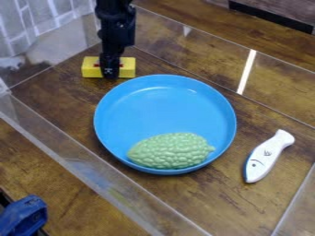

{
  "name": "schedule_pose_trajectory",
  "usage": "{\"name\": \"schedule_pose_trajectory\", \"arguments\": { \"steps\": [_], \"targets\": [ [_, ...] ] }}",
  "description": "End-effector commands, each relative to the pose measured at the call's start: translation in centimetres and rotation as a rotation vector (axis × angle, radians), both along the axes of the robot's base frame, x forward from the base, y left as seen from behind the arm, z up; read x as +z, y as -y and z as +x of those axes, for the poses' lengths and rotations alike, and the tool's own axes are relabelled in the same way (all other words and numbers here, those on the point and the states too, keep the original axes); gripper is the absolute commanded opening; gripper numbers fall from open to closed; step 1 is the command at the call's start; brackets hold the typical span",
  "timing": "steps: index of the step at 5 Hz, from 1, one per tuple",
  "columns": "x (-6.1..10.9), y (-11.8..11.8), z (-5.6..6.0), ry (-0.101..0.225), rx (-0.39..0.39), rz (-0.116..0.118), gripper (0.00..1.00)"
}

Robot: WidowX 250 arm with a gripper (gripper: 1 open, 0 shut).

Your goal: Put the yellow brick in the blue tray

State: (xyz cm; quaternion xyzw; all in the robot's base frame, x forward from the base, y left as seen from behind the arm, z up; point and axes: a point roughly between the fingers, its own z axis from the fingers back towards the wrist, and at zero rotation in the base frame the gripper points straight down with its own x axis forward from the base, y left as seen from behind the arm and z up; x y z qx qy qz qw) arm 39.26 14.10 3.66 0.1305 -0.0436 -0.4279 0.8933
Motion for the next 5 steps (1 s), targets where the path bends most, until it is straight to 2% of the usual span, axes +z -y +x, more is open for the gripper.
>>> {"name": "schedule_pose_trajectory", "arguments": {
  "steps": [1, 5],
  "targets": [
    [3.6, -1.8, 0.8, 0.084, 0.026, 0.036, 0.0],
    [4.3, -2.8, 0.6, 0.097, 0.043, 0.062, 0.0]
  ]
}}
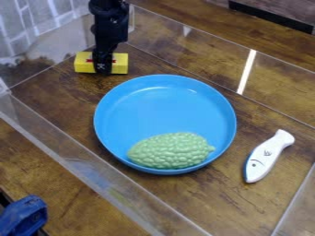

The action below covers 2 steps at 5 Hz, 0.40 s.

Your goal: Put the yellow brick in the blue tray

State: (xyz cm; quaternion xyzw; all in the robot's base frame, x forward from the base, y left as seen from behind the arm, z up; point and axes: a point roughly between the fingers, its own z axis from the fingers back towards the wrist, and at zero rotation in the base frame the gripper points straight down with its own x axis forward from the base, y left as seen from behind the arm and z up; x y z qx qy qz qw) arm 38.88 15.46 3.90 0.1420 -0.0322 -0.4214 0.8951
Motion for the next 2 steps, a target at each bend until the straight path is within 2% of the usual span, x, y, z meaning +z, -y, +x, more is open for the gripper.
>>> {"name": "schedule_pose_trajectory", "arguments": {
  "steps": [1, 2],
  "targets": [
    [4.13, -1.74, 0.96, 0.11, 0.028, 0.04, 0.0],
    [3.96, -2.05, 1.09, 0.114, 0.026, 0.043, 0.0]
  ]
}}
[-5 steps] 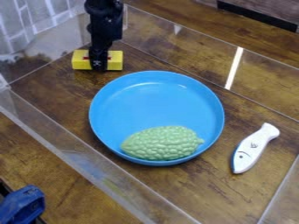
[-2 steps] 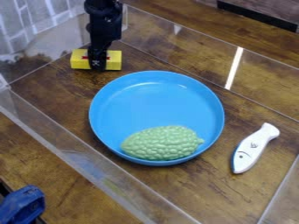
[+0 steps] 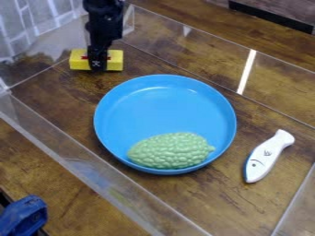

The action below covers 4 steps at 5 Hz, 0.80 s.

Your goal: Put the yellow brick in the blue tray

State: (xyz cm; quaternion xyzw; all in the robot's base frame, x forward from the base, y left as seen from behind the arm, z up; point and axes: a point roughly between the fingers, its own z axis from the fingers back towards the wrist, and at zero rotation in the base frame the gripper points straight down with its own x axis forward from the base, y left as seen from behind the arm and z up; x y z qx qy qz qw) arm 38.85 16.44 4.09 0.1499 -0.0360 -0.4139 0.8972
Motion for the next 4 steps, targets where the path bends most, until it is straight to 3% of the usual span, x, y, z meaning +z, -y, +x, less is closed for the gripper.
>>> {"name": "schedule_pose_trajectory", "arguments": {
  "steps": [1, 3, 4],
  "targets": [
    [4.0, -1.4, 1.1, 0.104, 0.016, 0.041, 0.0],
    [5.6, -1.9, 1.4, 0.135, 0.029, 0.061, 0.0],
    [7.9, -2.2, 1.7, 0.172, 0.048, 0.079, 0.0]
  ]
}}
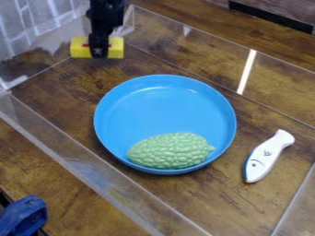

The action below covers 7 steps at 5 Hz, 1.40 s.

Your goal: Put the yellow brick in the blue tray

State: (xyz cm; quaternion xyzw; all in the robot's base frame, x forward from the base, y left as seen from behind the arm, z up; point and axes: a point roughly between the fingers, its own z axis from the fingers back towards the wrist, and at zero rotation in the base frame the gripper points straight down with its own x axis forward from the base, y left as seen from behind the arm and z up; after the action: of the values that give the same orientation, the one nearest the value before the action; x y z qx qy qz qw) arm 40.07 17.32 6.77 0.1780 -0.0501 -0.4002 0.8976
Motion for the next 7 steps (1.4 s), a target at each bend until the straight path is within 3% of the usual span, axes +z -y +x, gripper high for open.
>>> {"name": "schedule_pose_trajectory", "arguments": {
  "steps": [1, 2, 7],
  "targets": [
    [7.6, -1.4, 0.1, 0.146, 0.036, 0.065, 0.0],
    [8.7, -2.1, -0.4, 0.168, 0.061, 0.07, 0.0],
    [7.8, -2.2, -2.2, 0.209, 0.088, 0.057, 0.0]
  ]
}}
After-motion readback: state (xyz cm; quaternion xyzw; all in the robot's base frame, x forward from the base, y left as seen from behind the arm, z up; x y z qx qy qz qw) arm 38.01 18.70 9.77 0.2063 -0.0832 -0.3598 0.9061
